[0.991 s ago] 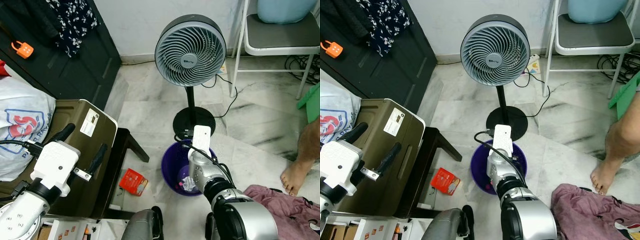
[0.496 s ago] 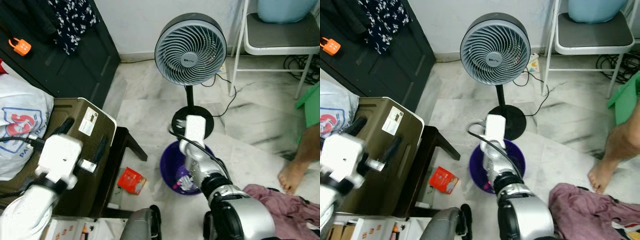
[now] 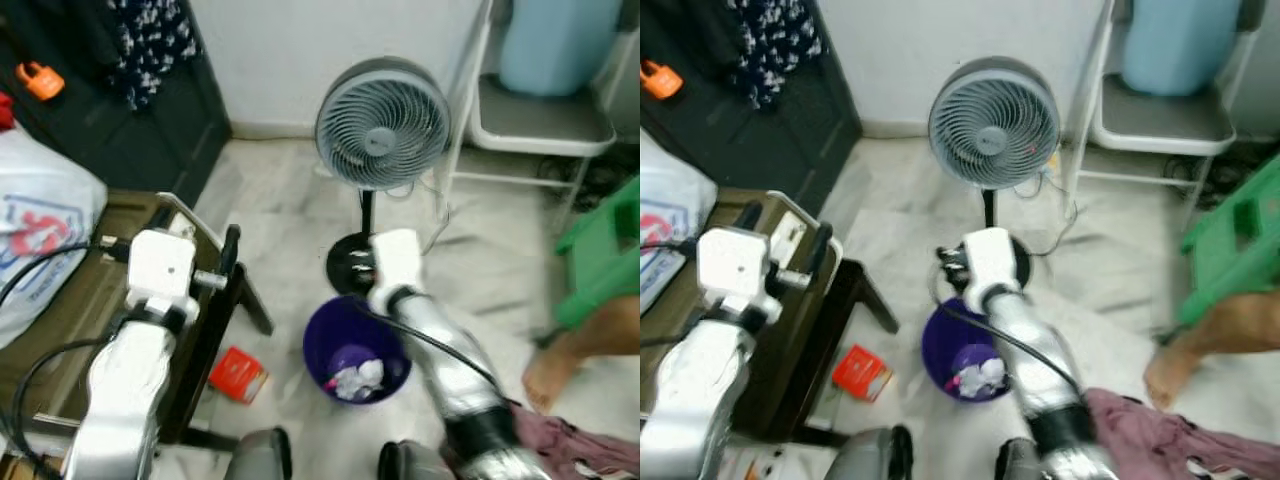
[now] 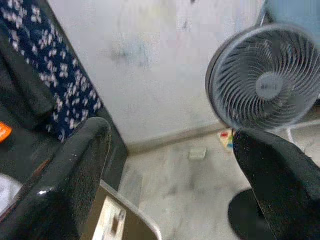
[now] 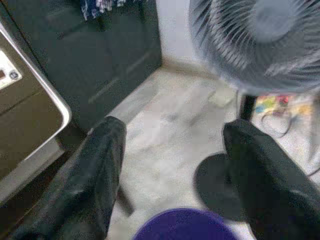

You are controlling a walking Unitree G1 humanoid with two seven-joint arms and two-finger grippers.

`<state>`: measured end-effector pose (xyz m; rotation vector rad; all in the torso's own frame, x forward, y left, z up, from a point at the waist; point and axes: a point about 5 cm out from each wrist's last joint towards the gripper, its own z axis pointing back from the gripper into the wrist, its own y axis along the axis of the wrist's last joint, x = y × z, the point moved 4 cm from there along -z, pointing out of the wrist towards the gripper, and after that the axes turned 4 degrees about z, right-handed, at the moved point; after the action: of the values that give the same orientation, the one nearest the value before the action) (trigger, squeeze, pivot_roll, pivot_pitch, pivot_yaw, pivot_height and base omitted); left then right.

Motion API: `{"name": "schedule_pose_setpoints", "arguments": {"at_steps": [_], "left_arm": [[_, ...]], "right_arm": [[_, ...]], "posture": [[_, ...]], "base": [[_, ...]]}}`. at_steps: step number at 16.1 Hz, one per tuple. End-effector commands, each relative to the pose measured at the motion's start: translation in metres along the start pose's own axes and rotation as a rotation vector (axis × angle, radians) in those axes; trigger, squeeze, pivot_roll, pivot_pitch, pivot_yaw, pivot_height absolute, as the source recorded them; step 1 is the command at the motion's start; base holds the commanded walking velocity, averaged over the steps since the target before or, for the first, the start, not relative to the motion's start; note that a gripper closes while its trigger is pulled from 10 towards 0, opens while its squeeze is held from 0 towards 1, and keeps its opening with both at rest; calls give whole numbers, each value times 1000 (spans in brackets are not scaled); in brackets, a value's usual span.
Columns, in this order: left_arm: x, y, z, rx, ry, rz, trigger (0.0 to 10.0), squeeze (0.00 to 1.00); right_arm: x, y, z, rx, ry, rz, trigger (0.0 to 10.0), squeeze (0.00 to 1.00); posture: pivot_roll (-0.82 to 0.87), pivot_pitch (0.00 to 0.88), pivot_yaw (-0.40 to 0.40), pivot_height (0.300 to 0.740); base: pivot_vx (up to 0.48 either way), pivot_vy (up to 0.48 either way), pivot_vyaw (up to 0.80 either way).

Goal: Clean up the room

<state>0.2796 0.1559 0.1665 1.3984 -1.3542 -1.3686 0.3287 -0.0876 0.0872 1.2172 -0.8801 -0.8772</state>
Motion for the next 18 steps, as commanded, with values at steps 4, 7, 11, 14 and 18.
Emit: {"name": "schedule_pose_setpoints", "arguments": {"at_steps": [4, 7, 11, 14, 18], "left_arm": [[9, -3, -16, 40, 43, 38, 10000, 0], [7, -10, -11, 40, 117, 43, 10000, 0], [6, -25, -5, -22, 129, 115, 10000, 0], [1, -23, -8, 8, 144, 96, 10000, 0], [-10, -22, -7, 45, 176, 107, 10000, 0]], "right_arm": [[26, 0, 49, 13, 7, 68, 10000, 0], [50, 12, 52, 21, -99, 89, 10000, 0], [39, 47, 14, 130, -185, 3, 10000, 0], [31, 42, 9, 108, -213, 99, 10000, 0], [33, 36, 9, 112, -223, 97, 10000, 0]], "posture": [[-107, 0, 42, 740], [-99, 0, 29, 740], [-93, 0, 41, 740], [-82, 0, 41, 740], [-84, 0, 32, 740]], "base": [[0, 0, 0], [0, 0, 0], [0, 0, 0], [0, 0, 0], [0, 0, 361]]}}
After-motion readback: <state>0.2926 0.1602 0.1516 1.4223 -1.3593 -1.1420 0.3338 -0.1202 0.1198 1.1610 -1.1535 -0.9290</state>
